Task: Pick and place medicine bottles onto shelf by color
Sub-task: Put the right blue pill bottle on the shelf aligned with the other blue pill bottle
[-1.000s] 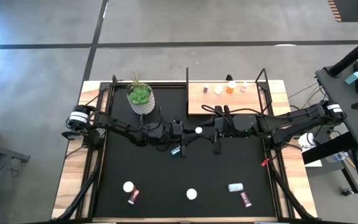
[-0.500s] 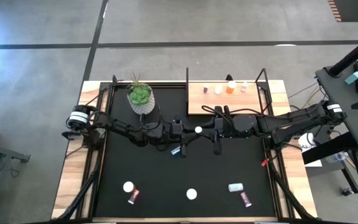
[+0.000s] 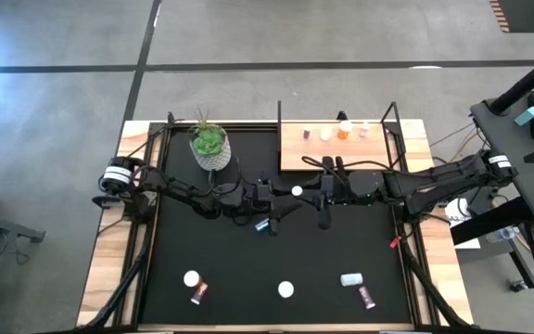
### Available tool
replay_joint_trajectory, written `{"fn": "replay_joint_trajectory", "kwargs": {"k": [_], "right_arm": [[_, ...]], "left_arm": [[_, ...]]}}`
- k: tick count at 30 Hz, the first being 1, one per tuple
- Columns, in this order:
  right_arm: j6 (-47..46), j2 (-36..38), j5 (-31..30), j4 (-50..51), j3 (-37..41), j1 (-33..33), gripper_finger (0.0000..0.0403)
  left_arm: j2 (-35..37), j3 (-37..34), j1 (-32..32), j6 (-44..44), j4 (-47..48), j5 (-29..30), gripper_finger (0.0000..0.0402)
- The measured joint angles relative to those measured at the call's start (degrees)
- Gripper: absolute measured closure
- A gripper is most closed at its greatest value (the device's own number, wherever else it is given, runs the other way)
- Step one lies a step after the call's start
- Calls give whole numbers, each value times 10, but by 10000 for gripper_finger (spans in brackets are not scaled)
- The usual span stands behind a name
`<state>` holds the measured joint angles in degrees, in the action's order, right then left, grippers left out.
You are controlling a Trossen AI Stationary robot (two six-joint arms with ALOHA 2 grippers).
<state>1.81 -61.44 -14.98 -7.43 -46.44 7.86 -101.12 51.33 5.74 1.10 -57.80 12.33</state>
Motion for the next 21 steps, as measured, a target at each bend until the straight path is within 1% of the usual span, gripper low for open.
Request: {"fn": "replay_joint_trajectory", "kwargs": {"k": [3, 5, 8, 12, 15, 17, 19, 21], "right_arm": [[14, 17, -46, 21, 0, -4, 302], [16, 31, -61, 43, 0, -14, 302], [12, 50, -84, 72, 9, -36, 302], [8, 66, -110, 66, 49, -81, 301], [-8, 70, -107, 16, 103, -126, 301], [-13, 71, -105, -39, 144, -158, 301], [-15, 69, -98, -118, 189, -187, 301], [-23, 58, -71, -218, 234, -211, 301]], "left_arm": [[0, -1, 0, 0, 4, 25, 191], [0, -3, 0, 0, 4, 42, 180], [0, -7, 0, 0, 6, 53, 172], [1, -11, 0, 0, 10, 54, 171], [4, -11, 0, 1, 21, 54, 171], [10, -12, 0, 1, 39, 55, 171], [20, -12, 0, 1, 58, 55, 171], [30, -12, 0, 1, 75, 56, 171]]}}
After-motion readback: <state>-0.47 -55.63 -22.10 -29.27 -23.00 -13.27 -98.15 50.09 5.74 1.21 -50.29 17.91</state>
